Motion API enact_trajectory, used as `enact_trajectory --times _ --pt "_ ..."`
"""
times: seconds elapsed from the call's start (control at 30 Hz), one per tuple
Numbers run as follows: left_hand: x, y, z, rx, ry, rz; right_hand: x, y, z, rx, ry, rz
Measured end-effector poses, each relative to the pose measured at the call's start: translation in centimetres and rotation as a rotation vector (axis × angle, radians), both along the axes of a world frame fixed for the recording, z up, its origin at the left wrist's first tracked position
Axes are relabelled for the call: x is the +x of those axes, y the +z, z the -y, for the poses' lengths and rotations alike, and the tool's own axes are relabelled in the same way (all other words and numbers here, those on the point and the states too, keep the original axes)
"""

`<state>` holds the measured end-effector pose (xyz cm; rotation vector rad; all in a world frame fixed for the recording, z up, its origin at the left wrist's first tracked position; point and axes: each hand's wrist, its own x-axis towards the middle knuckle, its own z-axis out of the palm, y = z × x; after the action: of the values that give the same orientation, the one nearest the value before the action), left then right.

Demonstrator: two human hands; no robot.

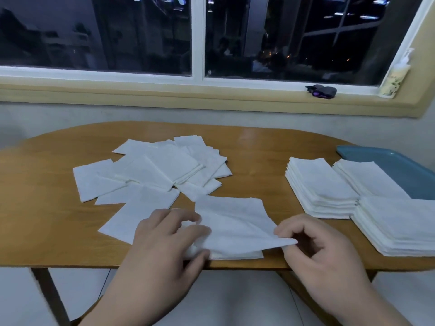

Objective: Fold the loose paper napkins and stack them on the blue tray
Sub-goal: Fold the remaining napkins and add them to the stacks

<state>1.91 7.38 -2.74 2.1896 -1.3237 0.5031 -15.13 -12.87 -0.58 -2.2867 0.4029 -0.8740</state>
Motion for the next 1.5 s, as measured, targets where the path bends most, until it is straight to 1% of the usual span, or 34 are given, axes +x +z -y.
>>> enact_trajectory --times 0.1,0.2,0.3,0.37,0.53,0.73,0.87,0.97,1.07,1.2,1.33,1.4,1.5 --pt "-0.3 0.4 0.4 -0.033 -0.052 0.018 -0.4 0.0 0.4 0.009 0.017 0.022" --pt "-0.8 0.7 0.9 -0.006 -0.082 0.0 -0.3 0.0 0.5 0.023 0.007 0.04" --pt "-1.1 0.4 1.7 0.013 -0.087 0.028 -0.2 -0.1 0.5 0.045 -0.019 0.026" --pt "-1.1 0.3 1.9 -0.01 -0.086 0.039 -0.1 -0.1 0.6 0.047 -0.032 0.001" --pt "-1.0 0.6 2.3 -0.06 -0.027 0.011 0.2 -0.5 0.8 0.046 -0.031 -0.061" --pt "-0.7 0.9 2.9 -0.041 0.014 -0.01 0.7 -0.7 0.9 0.057 -0.001 -0.071" --pt "-1.1 1.2 2.7 -0.074 0.068 -0.007 0.8 -0.6 1.0 0.036 0.0 -0.033" --pt "-0.9 1.2 2.8 -0.073 0.12 -0.034 1.3 -0.4 1.0 0.047 -0.017 -0.027" --pt "-0.6 1.4 3.1 -0.065 0.152 -0.053 2.4 -0.2 1.4 0.065 -0.038 -0.085" --pt "-0.4 2.5 4.3 -0.136 0.272 -0.242 4.2 0.4 2.2 0.077 -0.083 -0.079" --pt "0.5 2.8 5.1 -0.115 0.334 -0.336 6.5 0.6 3.1 0.001 -0.121 -0.159" --pt "0.7 2.8 5.1 -0.098 0.342 -0.335 7.5 0.5 3.5 -0.02 -0.131 -0.187" --pt "0.7 2.2 5.0 -0.089 0.33 -0.281 8.3 0.1 3.9 -0.044 -0.163 -0.211"
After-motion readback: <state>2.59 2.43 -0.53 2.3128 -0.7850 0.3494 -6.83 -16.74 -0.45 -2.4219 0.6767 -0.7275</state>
